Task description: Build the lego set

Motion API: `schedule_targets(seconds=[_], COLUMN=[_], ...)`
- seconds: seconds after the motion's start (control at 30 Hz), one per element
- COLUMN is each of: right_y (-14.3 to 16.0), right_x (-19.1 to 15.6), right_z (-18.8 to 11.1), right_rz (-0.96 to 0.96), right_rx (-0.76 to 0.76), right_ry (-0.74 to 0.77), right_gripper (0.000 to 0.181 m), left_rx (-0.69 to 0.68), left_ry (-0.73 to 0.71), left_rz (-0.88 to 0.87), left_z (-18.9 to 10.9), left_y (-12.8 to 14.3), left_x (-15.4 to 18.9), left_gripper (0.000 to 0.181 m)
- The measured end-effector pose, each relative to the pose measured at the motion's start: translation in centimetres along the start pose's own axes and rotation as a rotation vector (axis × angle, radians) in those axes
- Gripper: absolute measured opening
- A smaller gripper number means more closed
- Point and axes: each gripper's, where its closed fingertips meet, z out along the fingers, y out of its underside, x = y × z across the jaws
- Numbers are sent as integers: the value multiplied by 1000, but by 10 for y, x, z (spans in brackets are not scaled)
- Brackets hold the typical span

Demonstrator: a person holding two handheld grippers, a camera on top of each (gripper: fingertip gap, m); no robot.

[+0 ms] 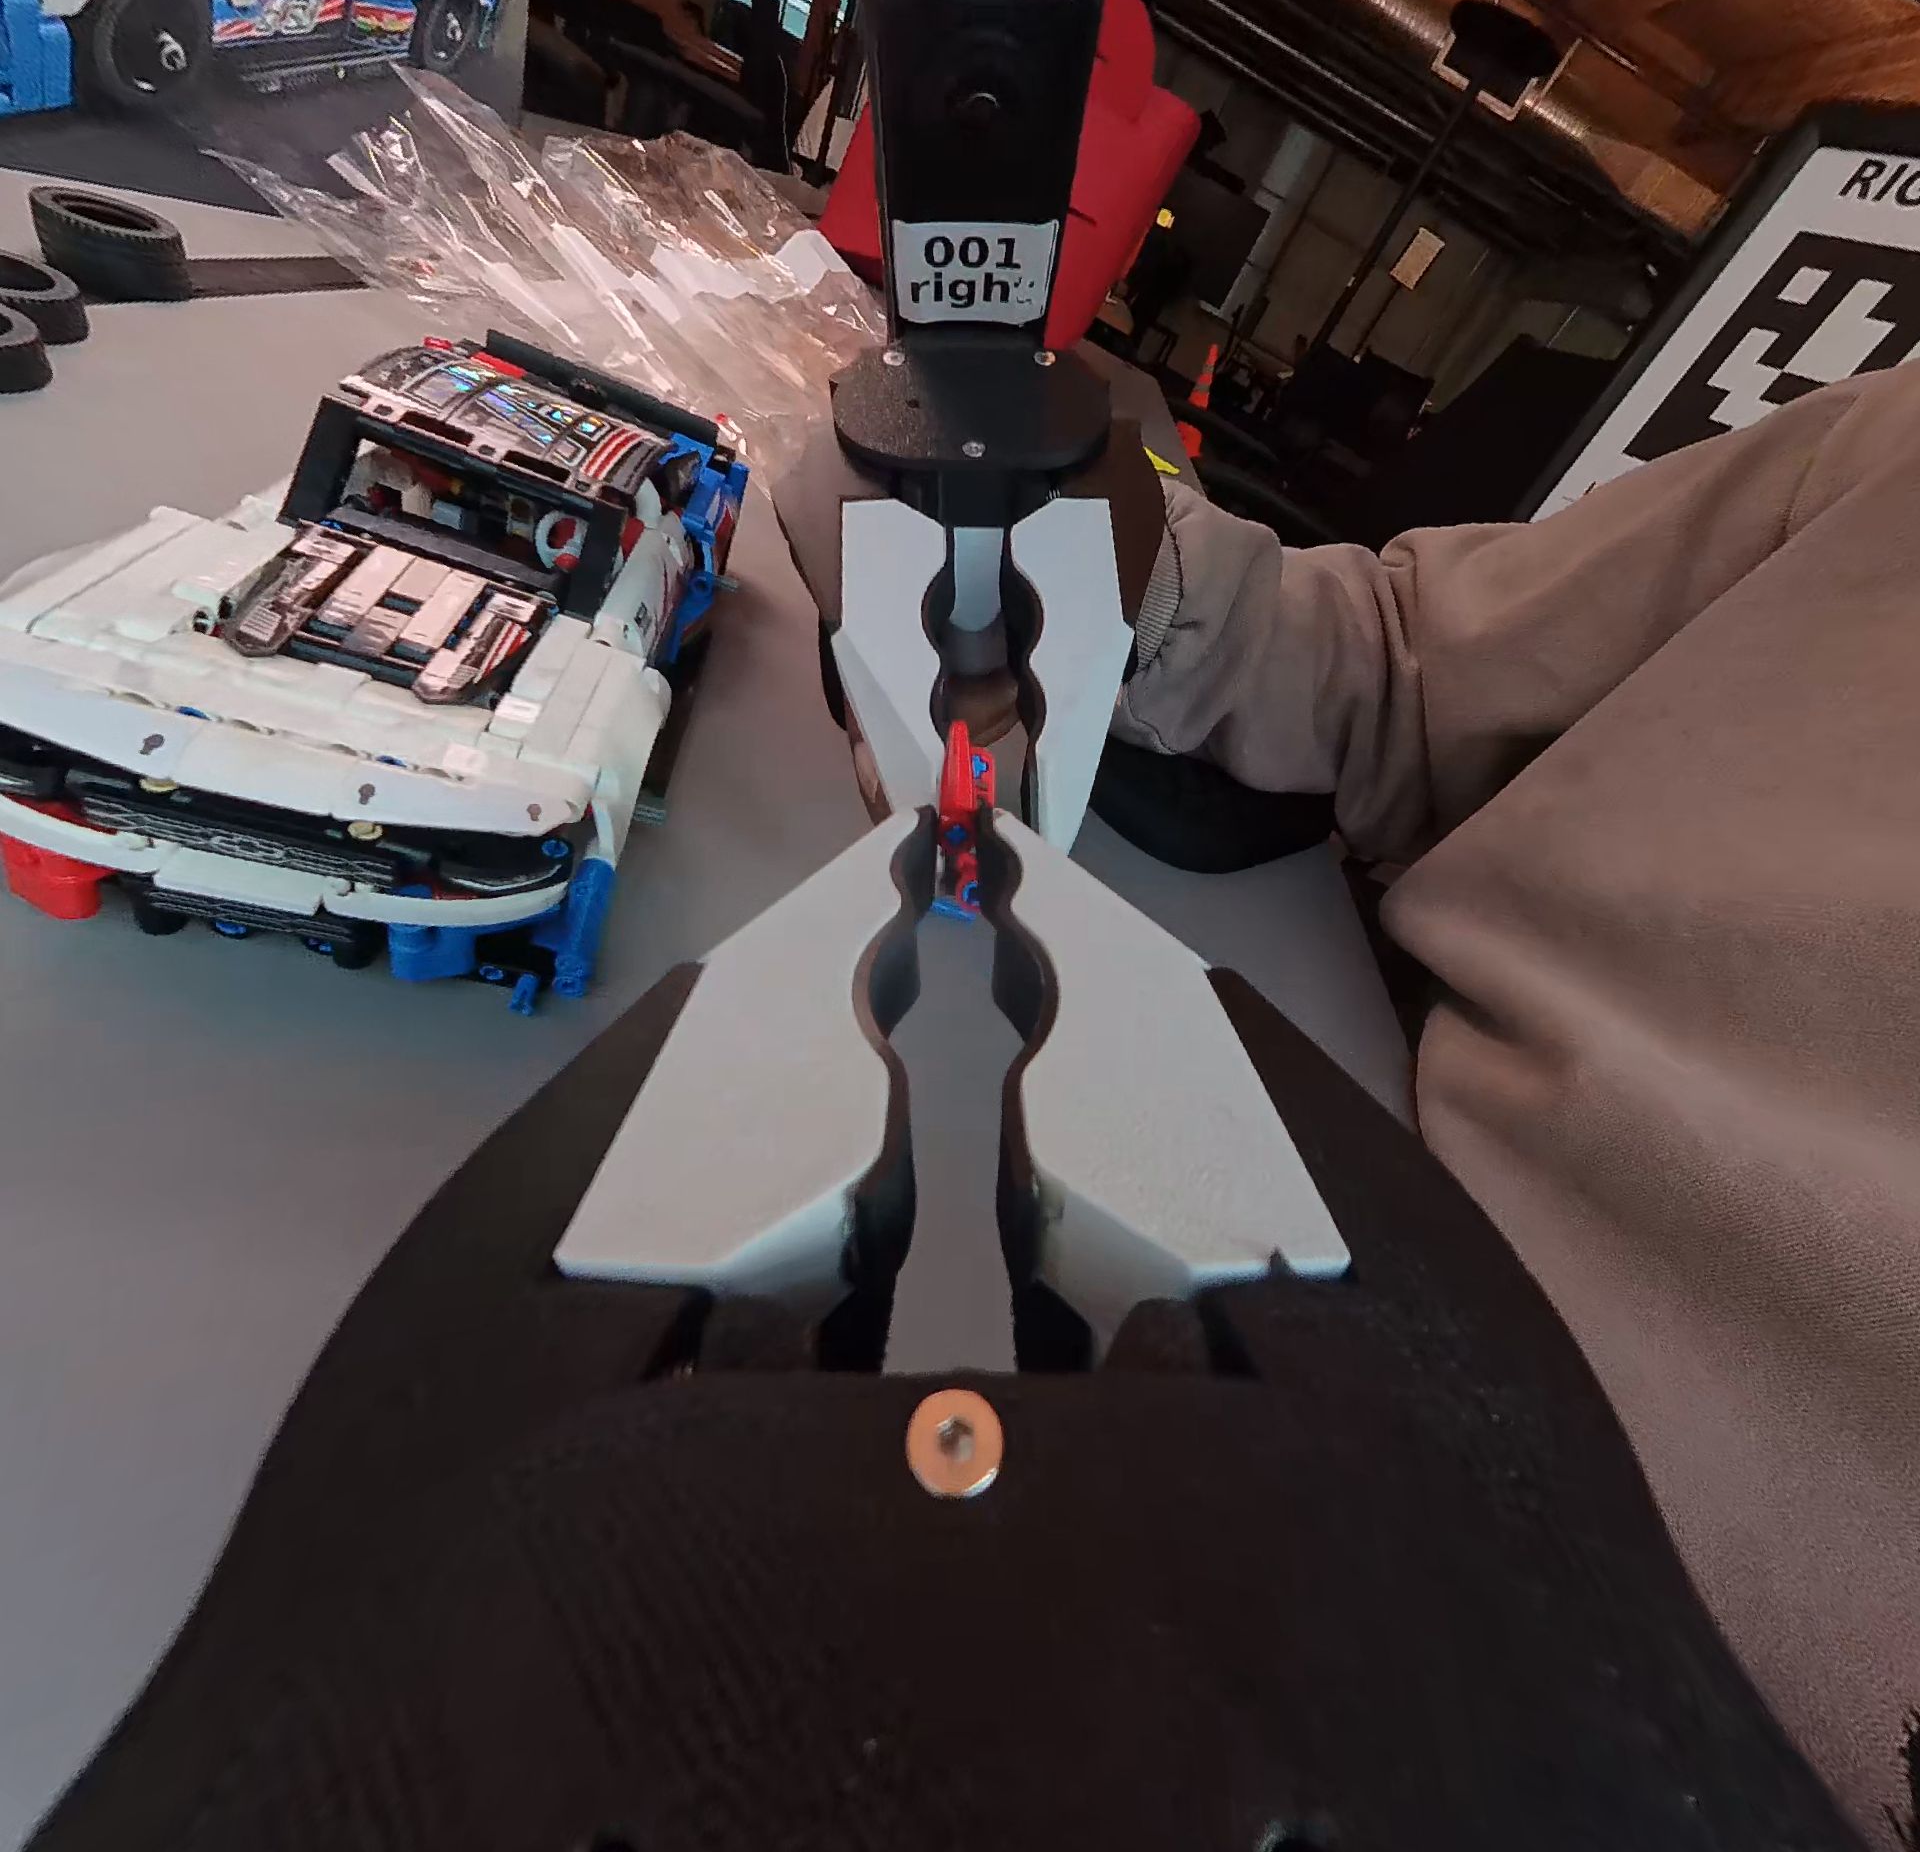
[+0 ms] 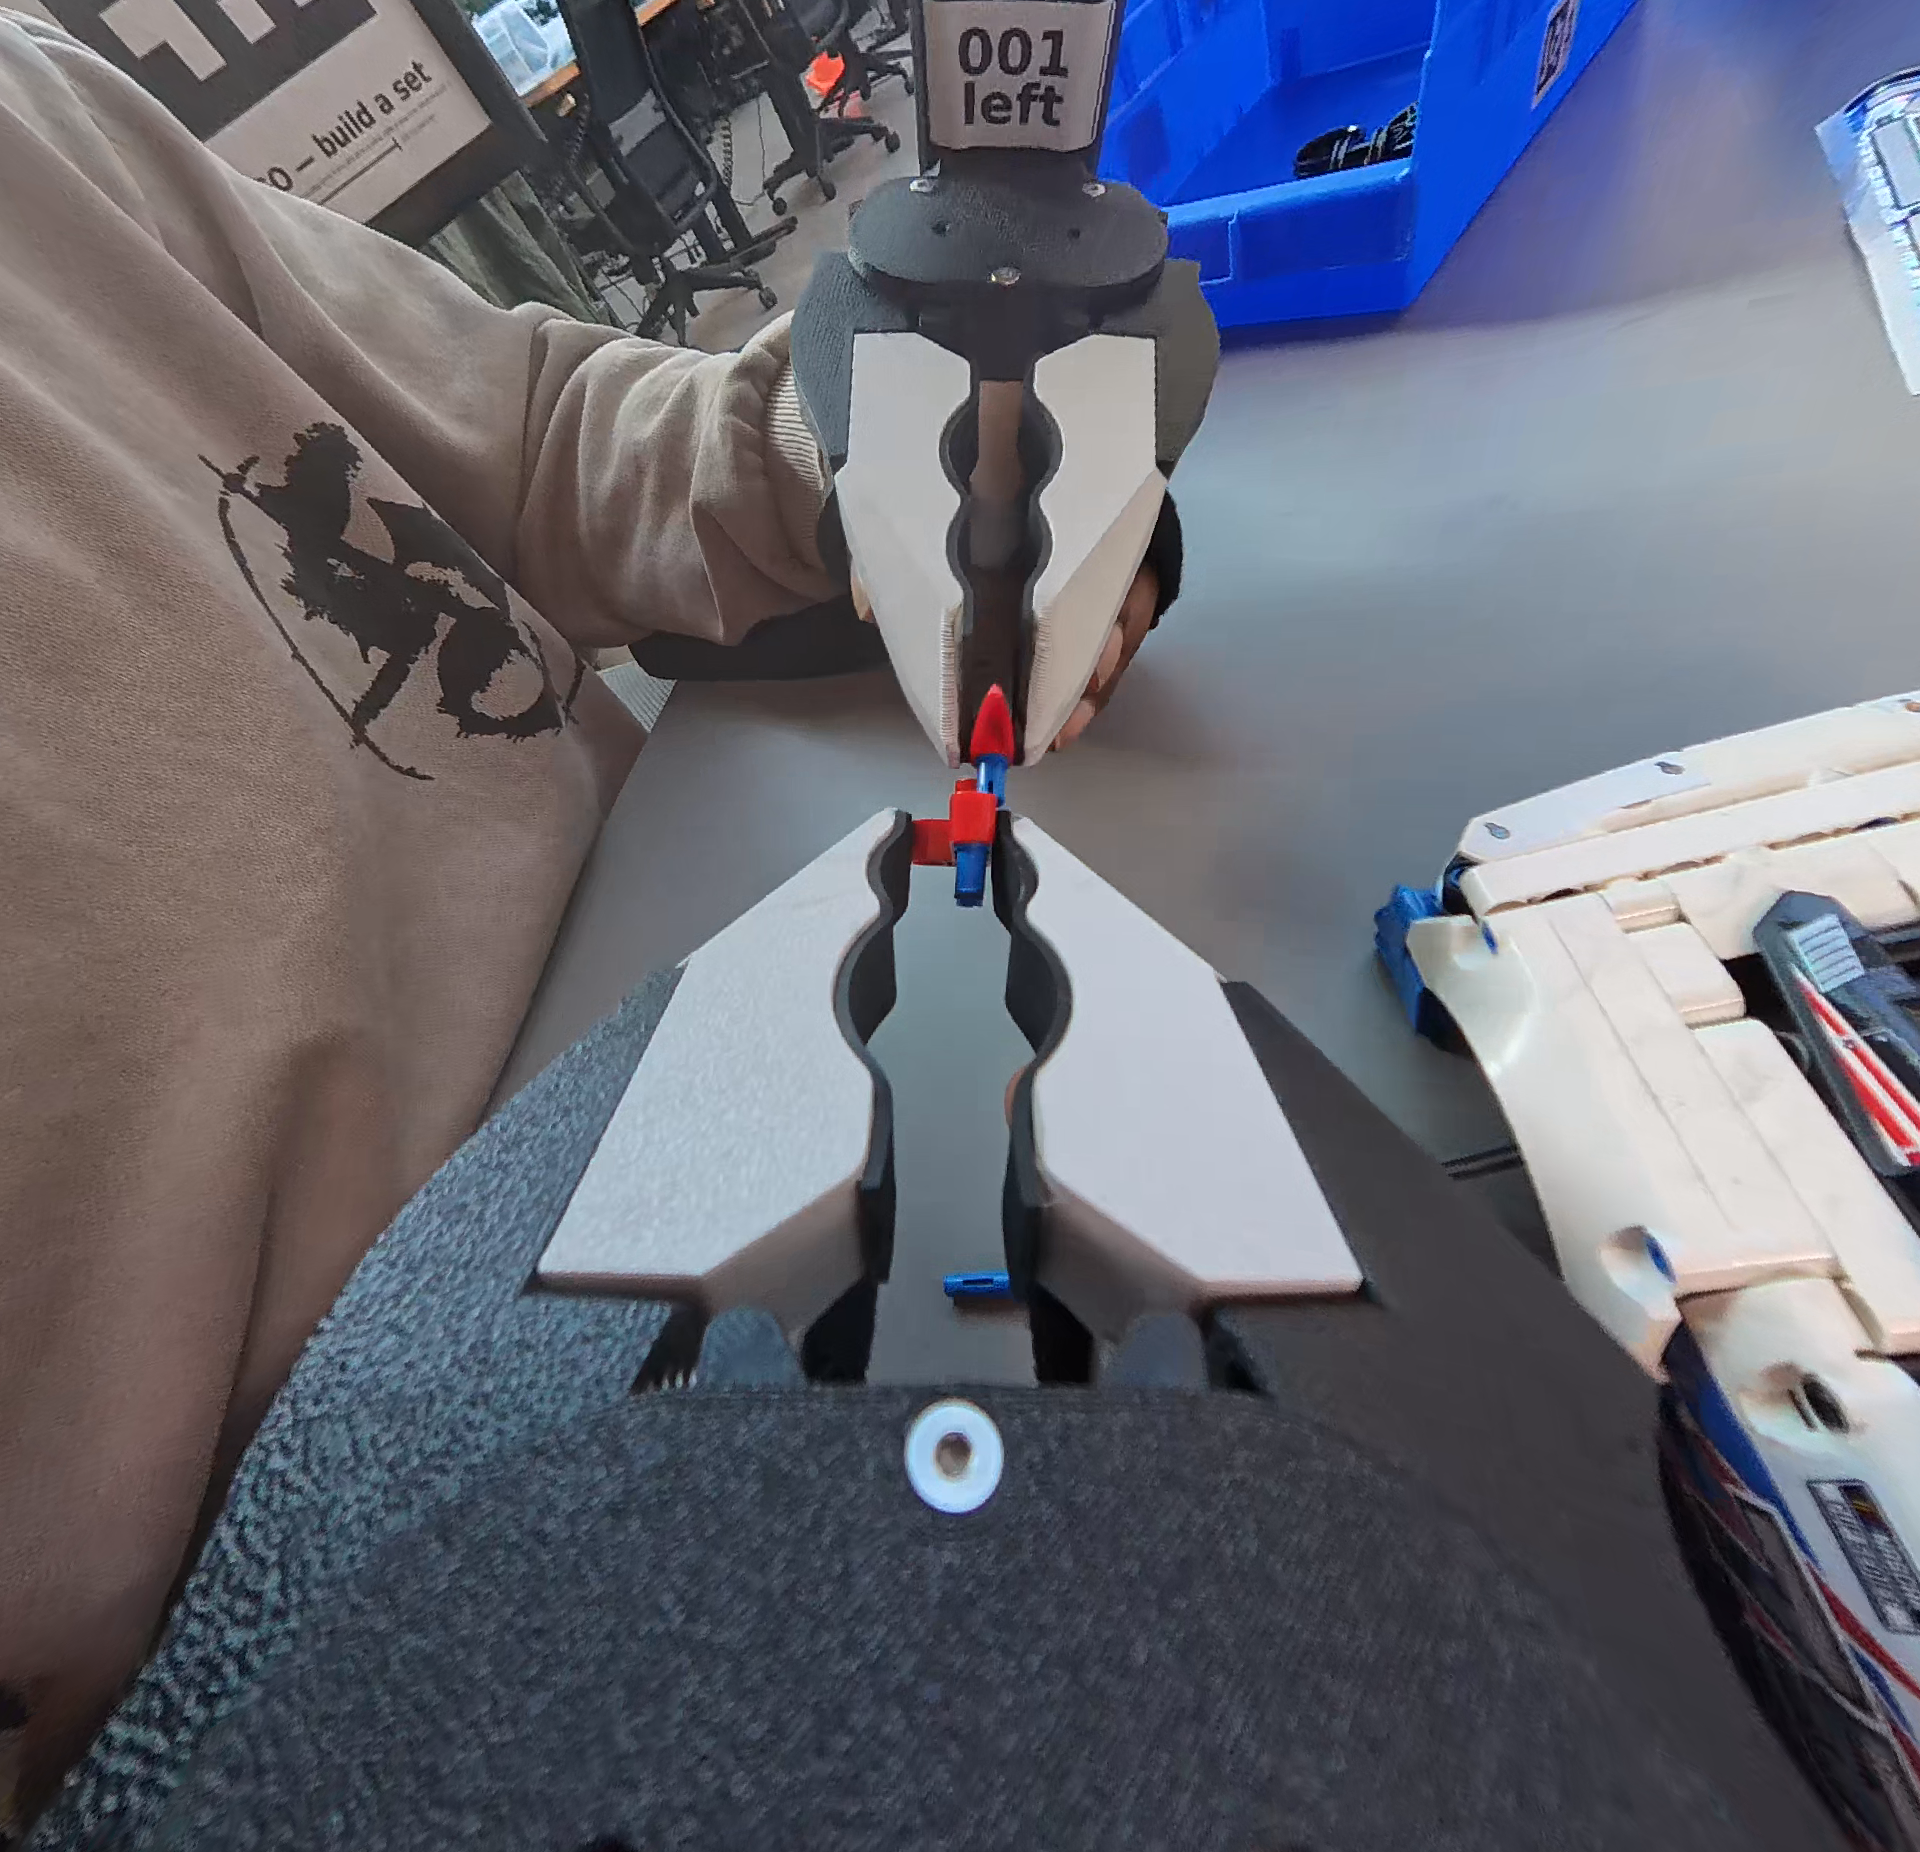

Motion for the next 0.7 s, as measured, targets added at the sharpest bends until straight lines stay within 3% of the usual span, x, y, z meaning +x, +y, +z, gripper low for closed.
schedule_targets(seconds=[0.7], right_y=[15], right_x=[3], right_z=[4], right_rz=[2], right_rx=[-76], right_ry=[4], right_gripper=[12], left_rx=[-152], left_ry=[-30], left_rz=[3], left_z=[4], left_y=[21], left_x=[0], left_gripper=[5])
